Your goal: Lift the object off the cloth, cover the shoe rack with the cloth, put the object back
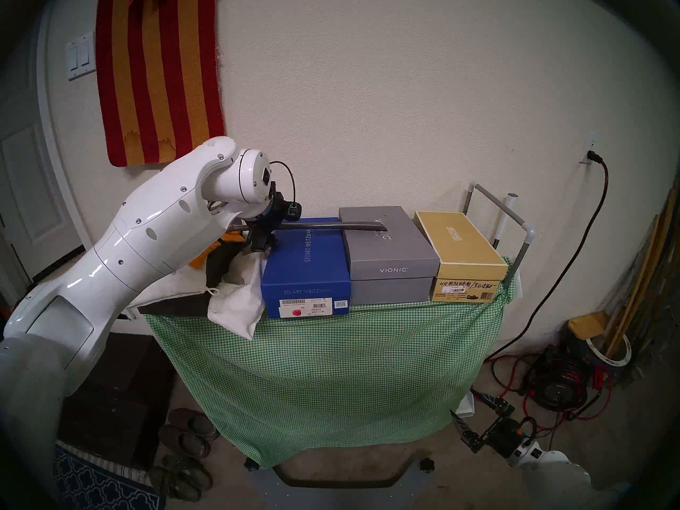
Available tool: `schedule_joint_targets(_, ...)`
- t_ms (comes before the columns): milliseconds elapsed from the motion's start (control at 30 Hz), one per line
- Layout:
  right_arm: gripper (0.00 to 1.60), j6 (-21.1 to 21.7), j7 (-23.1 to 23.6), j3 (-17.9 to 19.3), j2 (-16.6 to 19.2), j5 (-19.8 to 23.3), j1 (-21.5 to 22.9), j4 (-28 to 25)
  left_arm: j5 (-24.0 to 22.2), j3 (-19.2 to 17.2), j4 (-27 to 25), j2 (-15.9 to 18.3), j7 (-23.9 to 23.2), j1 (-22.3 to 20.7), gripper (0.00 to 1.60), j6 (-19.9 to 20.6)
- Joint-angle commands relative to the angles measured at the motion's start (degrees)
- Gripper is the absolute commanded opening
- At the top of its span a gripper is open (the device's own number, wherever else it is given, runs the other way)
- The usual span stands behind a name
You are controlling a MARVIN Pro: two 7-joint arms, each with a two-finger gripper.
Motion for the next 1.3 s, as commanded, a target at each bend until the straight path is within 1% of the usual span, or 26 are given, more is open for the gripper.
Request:
schedule_joint_targets(0,1.6,0.0,3.7,0.1,-0.1,-0.1,0.0,0.0,-1.2,-1.4,-3.0,2.1,-1.6,1.0,1.6,3.3)
schedule_joint_targets(33,1.6,0.0,3.7,0.1,-0.1,-0.1,0.0,0.0,-1.1,-1.4,-3.8,2.4,-0.9,1.0,1.6,3.9)
schedule_joint_targets(133,1.6,0.0,3.1,-0.2,0.0,-0.2,-0.1,-0.1,-0.6,-2.8,-8.3,3.7,3.3,2.8,1.6,6.8)
schedule_joint_targets(167,1.6,0.0,3.0,-0.3,0.1,-0.3,-0.2,-0.2,-0.7,-2.9,-8.3,3.6,3.7,2.7,1.6,7.0)
schedule_joint_targets(200,1.6,0.0,2.9,-0.3,0.1,-0.3,-0.2,-0.2,-1.3,-4.0,-10.5,4.4,4.6,3.7,1.6,8.6)
schedule_joint_targets(233,1.6,0.0,2.9,-0.3,0.1,-0.3,-0.2,-0.2,-1.3,-4.0,-10.5,4.4,4.6,3.7,1.6,8.6)
schedule_joint_targets(300,1.6,0.0,2.7,-0.4,0.1,-0.3,-0.2,-0.2,-2.3,-5.6,-12.8,5.5,5.9,4.5,1.6,11.5)
schedule_joint_targets(333,1.6,0.0,2.7,-0.4,0.1,-0.3,-0.2,-0.2,-2.3,-5.6,-12.8,5.5,5.9,4.5,1.6,11.5)
schedule_joint_targets(367,1.6,0.0,2.5,-0.5,0.1,-0.3,-0.2,-0.2,-1.8,-6.3,-12.9,5.5,7.3,4.7,1.6,12.4)
schedule_joint_targets(400,1.6,0.0,2.3,-0.7,0.2,-0.3,-0.2,-0.3,-3.0,-8.5,-14.9,6.4,8.9,5.8,1.6,14.9)
schedule_joint_targets(433,1.6,0.0,2.2,-0.8,0.2,-0.3,-0.3,-0.3,-3.3,-9.5,-15.2,6.6,9.9,6.1,1.6,16.2)
schedule_joint_targets(467,1.6,0.0,2.2,-0.8,0.2,-0.3,-0.3,-0.3,-3.3,-9.5,-15.2,6.6,9.9,6.1,1.6,16.2)
schedule_joint_targets(500,1.6,0.0,2.0,-0.8,0.2,-0.3,-0.3,-0.4,-3.7,-10.8,-15.6,6.9,11.4,6.6,1.6,17.3)
schedule_joint_targets(533,1.6,0.0,1.9,-0.9,0.3,-0.3,-0.3,-0.4,-3.7,-12.0,-16.1,7.4,12.6,7.2,1.6,17.4)
schedule_joint_targets(567,1.6,0.0,1.9,-1.0,0.3,-0.3,-0.3,-0.4,-3.8,-12.6,-16.9,7.9,14.0,7.7,1.6,19.3)
schedule_joint_targets(600,1.6,0.0,1.7,-1.1,0.3,-0.4,-0.3,-0.4,-3.5,-13.8,-17.1,8.3,15.5,8.3,1.6,19.7)
schedule_joint_targets(667,1.6,0.0,1.5,-1.2,0.4,-0.4,-0.3,-0.5,-4.3,-16.3,-17.9,9.2,17.8,9.5,1.6,21.6)
schedule_joint_targets(800,1.6,0.0,1.2,-1.4,0.4,-0.4,-0.4,-0.5,-6.0,-21.0,-19.0,11.4,20.4,12.2,1.6,22.2)
schedule_joint_targets(833,1.6,0.0,1.2,-1.5,0.5,-0.4,-0.4,-0.5,-6.1,-21.6,-19.2,12.0,21.1,12.8,1.6,22.2)
schedule_joint_targets(933,1.6,0.0,1.1,-1.6,0.5,-0.4,-0.4,-0.6,-6.9,-25.4,-20.2,13.8,22.7,15.9,1.6,22.2)
schedule_joint_targets(1000,1.6,0.0,0.9,-1.7,0.6,-0.4,-0.4,-0.6,-7.7,-28.0,-20.7,15.0,23.3,17.9,1.6,22.2)
schedule_joint_targets(1067,1.6,0.0,0.9,-1.8,0.6,-0.4,-0.4,-0.6,-8.1,-28.5,-20.6,15.6,23.2,18.0,1.6,22.2)
schedule_joint_targets(1100,1.6,0.0,0.8,-1.9,0.6,-0.4,-0.4,-0.7,-8.6,-31.5,-20.9,16.3,23.6,20.5,1.6,22.2)
schedule_joint_targets(1167,1.6,0.0,0.8,-1.9,0.6,-0.4,-0.5,-0.7,-9.0,-31.5,-20.5,17.0,23.6,20.3,1.6,22.2)
schedule_joint_targets(1200,1.6,0.0,0.7,-2.0,0.7,-0.4,-0.5,-0.7,-9.6,-33.7,-20.2,17.7,23.9,21.8,1.6,22.2)
schedule_joint_targets(1267,1.6,0.0,0.6,-2.0,0.7,-0.4,-0.5,-0.7,-10.1,-35.9,-19.9,18.3,24.1,23.4,1.6,22.2)
